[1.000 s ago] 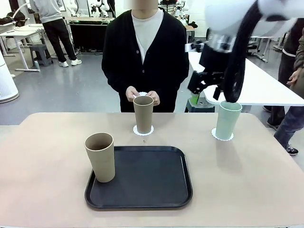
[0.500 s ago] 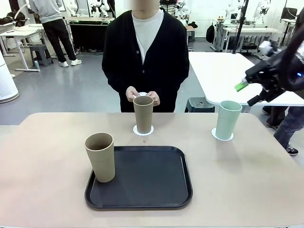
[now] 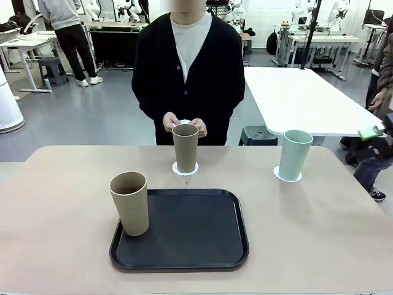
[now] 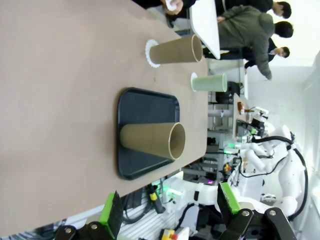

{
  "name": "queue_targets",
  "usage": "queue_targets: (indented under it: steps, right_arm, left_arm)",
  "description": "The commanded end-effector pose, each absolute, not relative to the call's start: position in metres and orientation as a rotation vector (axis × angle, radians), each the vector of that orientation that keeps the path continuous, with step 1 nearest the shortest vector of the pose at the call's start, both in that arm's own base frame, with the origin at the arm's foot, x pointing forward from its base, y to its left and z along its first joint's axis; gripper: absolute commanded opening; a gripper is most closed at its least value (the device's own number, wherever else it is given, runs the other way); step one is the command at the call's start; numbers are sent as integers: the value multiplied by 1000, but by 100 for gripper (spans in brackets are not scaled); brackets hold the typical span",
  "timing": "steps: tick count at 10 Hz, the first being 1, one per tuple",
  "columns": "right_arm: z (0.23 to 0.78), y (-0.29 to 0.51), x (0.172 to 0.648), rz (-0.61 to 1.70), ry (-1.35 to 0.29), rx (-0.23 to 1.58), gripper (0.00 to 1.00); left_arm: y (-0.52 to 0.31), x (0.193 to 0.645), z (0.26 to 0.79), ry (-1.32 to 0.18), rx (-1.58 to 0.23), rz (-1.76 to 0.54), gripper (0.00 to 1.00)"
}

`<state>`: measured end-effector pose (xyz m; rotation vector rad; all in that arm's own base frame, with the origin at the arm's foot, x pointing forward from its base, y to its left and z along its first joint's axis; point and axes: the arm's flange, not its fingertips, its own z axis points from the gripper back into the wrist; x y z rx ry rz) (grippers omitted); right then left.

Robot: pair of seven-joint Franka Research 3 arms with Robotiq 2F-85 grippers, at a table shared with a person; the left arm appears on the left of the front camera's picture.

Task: Place coasters on the table and set cups on them.
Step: Take one Reusable plastic cup from the Flat Tray and place it on a coaster set by the human.

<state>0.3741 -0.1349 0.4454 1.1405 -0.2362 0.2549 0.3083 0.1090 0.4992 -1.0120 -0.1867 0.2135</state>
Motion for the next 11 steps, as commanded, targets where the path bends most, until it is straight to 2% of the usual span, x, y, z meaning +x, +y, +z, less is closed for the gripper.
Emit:
queue_targets:
  steps: [1,4,6,11]
  right_arm:
    - [437,-156,379,115,-203,1175,100]
    - [420,-184,372,-28,-191,1244,100]
    - [410,-188,378,-45,-195,1291,100]
    - [406,-187,368,-27,-192,1244,100]
  left_arm:
    - [109,308,500,-195,-1024,208,100]
    - [109,308,500,-195,-1024,208,100]
    - [109,308,500,-195,-1024,208,100]
    - [109,308,500,-195,-1024,208,100]
